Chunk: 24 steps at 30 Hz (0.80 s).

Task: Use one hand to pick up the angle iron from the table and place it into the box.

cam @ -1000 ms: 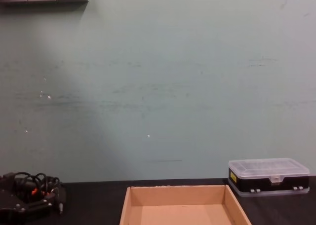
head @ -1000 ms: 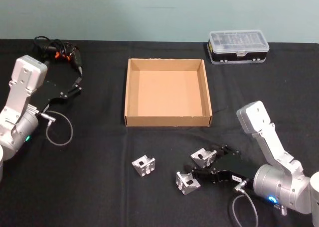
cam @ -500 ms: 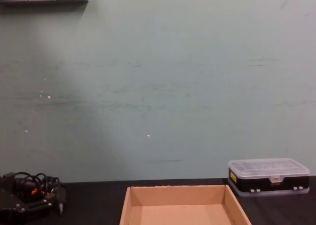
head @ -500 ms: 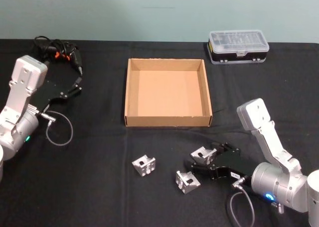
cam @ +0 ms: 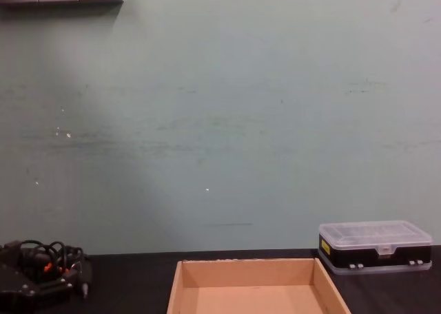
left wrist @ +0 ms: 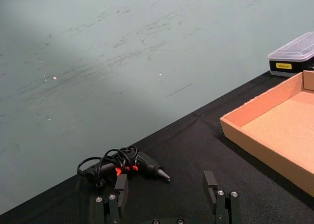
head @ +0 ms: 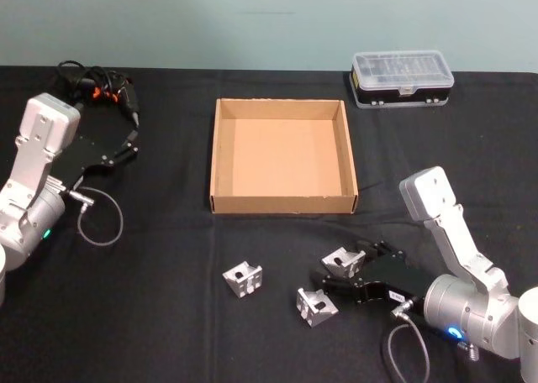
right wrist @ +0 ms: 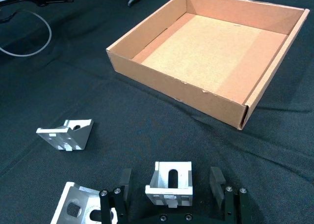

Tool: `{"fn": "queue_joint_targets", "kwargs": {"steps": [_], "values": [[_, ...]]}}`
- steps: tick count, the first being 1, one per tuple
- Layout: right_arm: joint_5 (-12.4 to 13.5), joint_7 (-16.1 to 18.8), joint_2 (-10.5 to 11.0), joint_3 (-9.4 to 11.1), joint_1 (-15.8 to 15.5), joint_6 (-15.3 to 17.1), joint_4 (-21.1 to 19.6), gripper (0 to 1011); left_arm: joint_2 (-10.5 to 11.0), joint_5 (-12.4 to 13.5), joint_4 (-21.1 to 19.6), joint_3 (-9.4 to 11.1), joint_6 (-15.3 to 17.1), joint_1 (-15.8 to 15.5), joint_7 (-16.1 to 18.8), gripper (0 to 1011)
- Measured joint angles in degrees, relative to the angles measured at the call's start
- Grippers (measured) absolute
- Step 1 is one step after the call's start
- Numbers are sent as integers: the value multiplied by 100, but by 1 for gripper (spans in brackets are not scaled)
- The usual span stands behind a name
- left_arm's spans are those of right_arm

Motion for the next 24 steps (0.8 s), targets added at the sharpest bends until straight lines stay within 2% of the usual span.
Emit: {"fn": "queue_joint_targets", "kwargs": {"steps": [9,16,22,24], "values": [[6,2,4,-3,0,0,-3,998,0,0,0,0,0,0,0,1000],[8,3,7,-3,0,0,-7,863,0,0,0,0,0,0,0,1000],[7,3,7,-3,0,0,-8,651,0,0,0,0,0,0,0,1000],[7,3,7,-3,0,0,-8,611,0,0,0,0,0,0,0,1000]]}}
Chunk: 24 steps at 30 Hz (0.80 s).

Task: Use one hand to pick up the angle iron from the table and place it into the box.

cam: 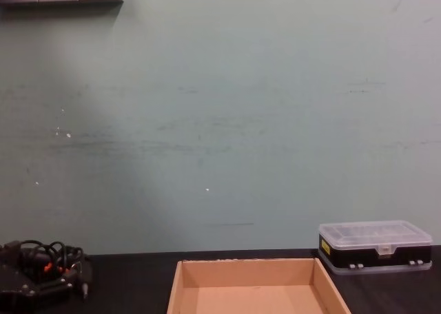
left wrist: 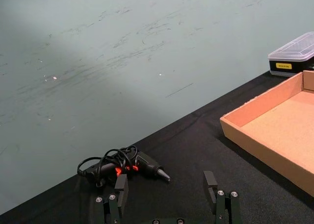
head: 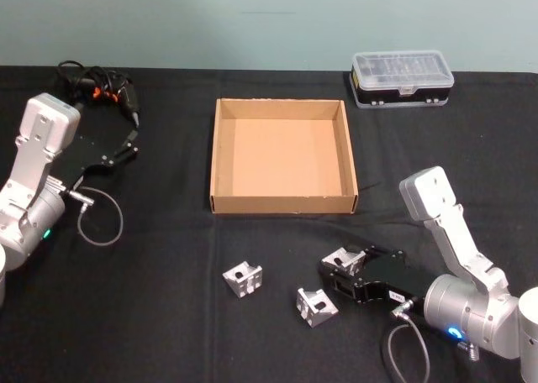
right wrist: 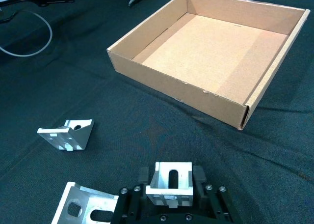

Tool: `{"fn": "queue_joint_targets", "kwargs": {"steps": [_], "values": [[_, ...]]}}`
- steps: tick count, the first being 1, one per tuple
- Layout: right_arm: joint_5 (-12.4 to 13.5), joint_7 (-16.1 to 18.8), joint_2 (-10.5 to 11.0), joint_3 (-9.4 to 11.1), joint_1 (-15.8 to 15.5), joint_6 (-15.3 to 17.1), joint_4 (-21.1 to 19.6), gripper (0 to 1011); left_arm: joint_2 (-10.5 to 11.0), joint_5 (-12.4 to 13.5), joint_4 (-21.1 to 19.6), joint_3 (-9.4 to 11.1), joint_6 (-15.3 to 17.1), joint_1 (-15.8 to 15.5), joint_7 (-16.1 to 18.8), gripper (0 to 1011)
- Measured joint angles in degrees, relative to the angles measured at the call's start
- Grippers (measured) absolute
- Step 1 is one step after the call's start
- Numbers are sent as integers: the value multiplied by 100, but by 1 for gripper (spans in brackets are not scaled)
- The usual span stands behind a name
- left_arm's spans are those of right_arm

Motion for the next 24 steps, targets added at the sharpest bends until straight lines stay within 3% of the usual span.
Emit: {"fn": "queue_joint_targets", "kwargs": {"steps": [5,16,24], "values": [[0,0,0,0,0,0,0,457,0,0,0,0,0,0,0,1000],[0,0,0,0,0,0,0,452,0,0,0,0,0,0,0,1000],[80,216,74,129,-138,-261,-128,451,0,0,0,0,0,0,0,1000]]}}
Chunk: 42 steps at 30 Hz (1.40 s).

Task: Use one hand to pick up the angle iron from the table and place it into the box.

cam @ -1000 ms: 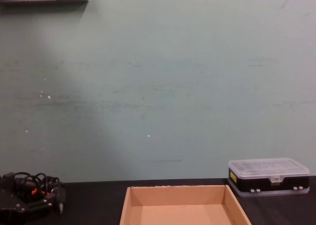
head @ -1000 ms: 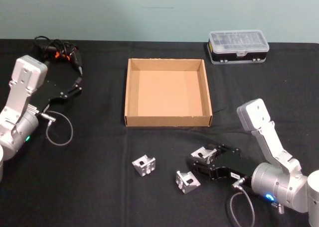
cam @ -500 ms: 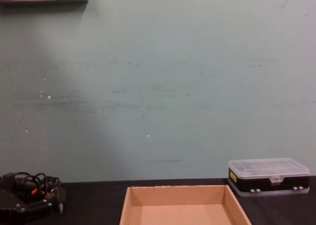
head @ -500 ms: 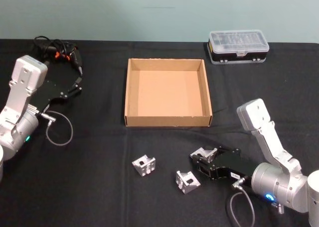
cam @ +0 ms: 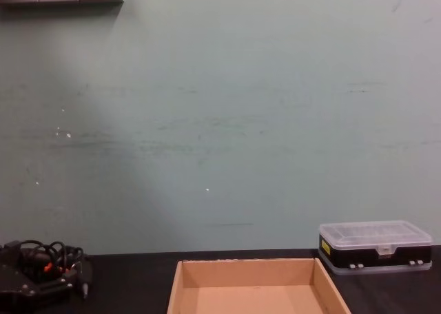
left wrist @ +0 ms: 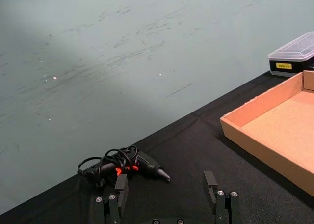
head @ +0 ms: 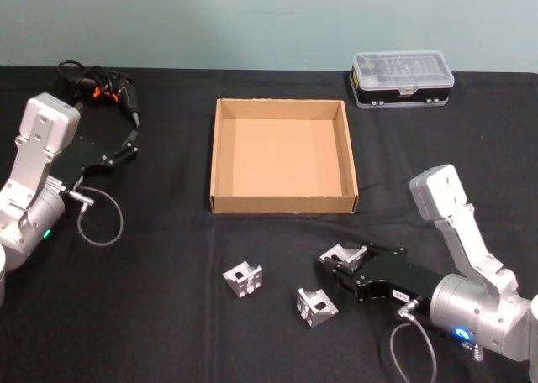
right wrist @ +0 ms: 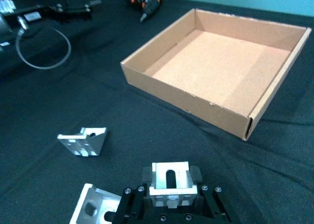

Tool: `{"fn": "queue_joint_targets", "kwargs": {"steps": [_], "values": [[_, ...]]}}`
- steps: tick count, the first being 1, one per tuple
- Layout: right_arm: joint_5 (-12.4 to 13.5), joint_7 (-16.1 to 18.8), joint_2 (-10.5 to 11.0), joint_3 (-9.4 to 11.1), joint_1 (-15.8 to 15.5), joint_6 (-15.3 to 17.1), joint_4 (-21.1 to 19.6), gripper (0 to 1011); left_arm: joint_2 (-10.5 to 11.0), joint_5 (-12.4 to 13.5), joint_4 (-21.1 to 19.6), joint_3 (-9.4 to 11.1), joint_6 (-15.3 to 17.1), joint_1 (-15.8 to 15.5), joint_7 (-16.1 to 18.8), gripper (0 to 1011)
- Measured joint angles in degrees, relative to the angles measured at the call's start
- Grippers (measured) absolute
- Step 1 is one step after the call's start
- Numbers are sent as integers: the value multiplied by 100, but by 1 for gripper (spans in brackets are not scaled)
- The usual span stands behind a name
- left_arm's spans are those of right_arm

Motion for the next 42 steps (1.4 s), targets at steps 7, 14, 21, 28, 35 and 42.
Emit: {"fn": "queue_joint_targets", "kwargs": {"steps": [7,14,21,28,35,42], "values": [[125,142,102,113,-92,-237,-137,451,0,0,0,0,0,0,0,1000],[385,111,43,339,29,-398,-196,451,0,0,0,0,0,0,0,1000],[673,-68,-136,524,470,-362,-95,451,0,0,0,0,0,0,0,1000],[735,-253,-318,489,1139,-353,312,451,0,0,0,0,0,0,0,1000],[479,-391,-495,209,1793,-175,794,451,0,0,0,0,0,0,0,1000],[189,-454,-748,-61,2370,86,1287,451,0,0,0,0,0,0,0,1000]]}}
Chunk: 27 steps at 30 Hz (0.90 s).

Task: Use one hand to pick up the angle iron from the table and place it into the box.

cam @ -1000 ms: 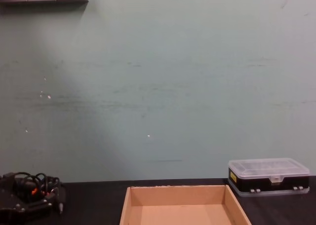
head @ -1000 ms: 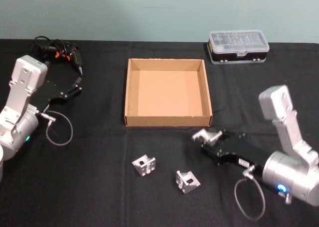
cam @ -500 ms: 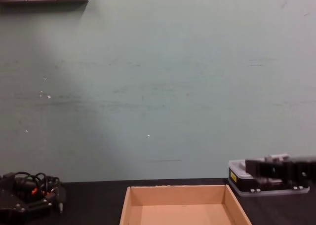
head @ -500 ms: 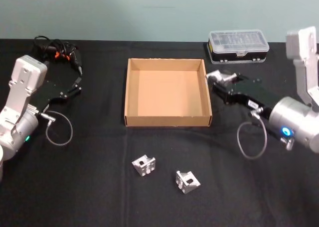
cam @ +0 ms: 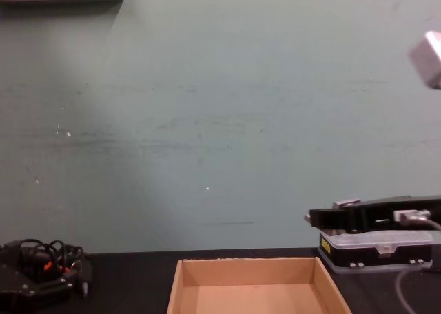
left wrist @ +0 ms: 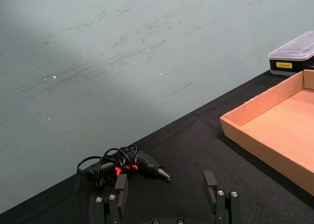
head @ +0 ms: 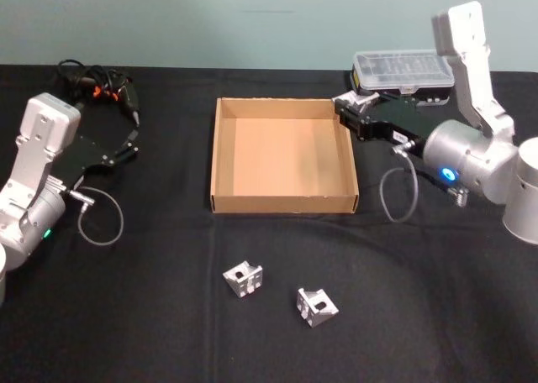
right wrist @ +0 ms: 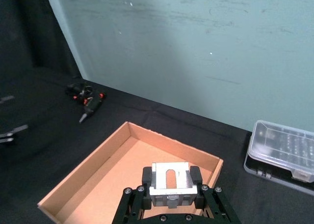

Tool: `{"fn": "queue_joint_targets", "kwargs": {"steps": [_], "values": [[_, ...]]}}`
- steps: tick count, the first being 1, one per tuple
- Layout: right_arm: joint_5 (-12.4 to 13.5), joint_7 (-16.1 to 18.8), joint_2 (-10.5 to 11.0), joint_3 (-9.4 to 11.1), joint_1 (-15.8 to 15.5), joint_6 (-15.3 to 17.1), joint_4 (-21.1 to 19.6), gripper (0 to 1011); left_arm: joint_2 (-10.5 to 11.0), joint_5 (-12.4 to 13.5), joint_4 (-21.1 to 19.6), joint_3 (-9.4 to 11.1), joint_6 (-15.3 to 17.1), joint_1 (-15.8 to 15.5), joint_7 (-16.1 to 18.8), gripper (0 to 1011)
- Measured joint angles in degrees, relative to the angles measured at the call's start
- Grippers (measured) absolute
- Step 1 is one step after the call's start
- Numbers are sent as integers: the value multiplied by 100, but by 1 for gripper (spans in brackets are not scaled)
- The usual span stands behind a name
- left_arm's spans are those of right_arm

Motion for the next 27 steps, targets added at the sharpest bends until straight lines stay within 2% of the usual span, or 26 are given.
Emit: {"fn": "queue_joint_targets", "kwargs": {"steps": [4,10,13,21,27], "values": [[-216,0,-207,-177,386,70,421,451,0,0,0,0,0,0,0,1000],[-468,-8,-440,-348,733,86,908,451,0,0,0,0,0,0,0,1000],[-624,-29,-610,-468,959,194,1265,451,0,0,0,0,0,0,0,1000],[-817,-23,-945,-644,1308,437,1924,451,0,0,0,0,0,0,0,1000],[-958,46,-1167,-755,1535,502,2379,451,0,0,0,0,0,0,0,1000]]}}
